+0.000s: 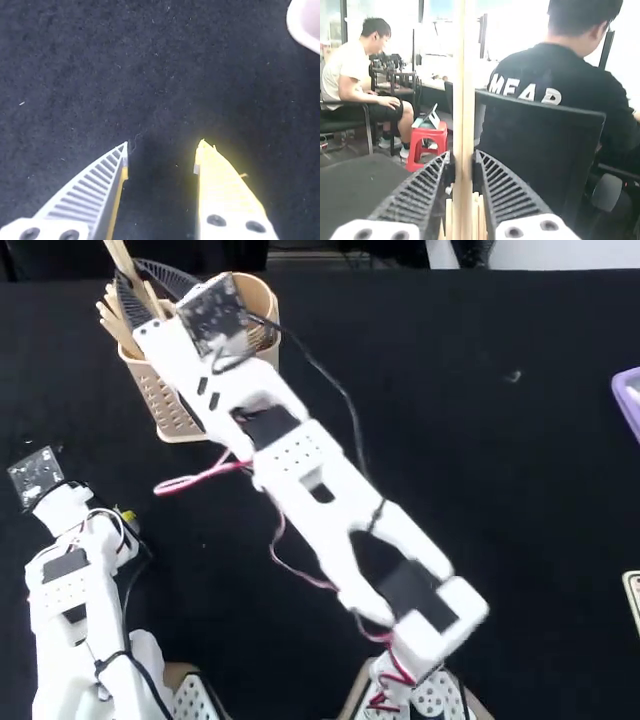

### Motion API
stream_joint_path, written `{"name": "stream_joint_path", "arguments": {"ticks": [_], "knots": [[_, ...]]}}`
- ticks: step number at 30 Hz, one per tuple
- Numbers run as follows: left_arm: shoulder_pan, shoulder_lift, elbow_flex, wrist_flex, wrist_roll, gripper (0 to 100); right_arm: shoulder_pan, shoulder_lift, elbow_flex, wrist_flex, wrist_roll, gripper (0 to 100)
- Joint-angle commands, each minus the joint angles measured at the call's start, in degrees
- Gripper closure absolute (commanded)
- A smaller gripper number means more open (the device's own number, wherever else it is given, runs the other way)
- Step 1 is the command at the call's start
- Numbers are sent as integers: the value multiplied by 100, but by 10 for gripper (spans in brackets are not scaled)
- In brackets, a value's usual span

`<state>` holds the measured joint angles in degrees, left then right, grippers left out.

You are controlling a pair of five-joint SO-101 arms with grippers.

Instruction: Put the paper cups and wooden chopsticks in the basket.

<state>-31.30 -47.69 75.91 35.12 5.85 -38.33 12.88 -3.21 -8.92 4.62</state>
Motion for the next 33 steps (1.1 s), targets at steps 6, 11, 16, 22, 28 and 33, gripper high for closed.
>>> {"name": "stream_joint_path", "arguments": {"ticks": [6,11,16,22,28,33], "knots": [[57,-123,-57,-79,-70,787,220,954,-822,-141,88,987],[57,-123,-66,-79,-70,787,176,963,-716,308,79,918],[57,-123,-75,-79,-70,787,53,804,-716,1222,62,775],[57,-123,-75,-79,-70,787,35,-215,-664,1398,53,881],[-4,-132,-84,-35,-70,787,62,-2193,-347,2708,44,978],[-541,-396,-646,897,-35,810,35,-4189,690,4747,44,977]]}}
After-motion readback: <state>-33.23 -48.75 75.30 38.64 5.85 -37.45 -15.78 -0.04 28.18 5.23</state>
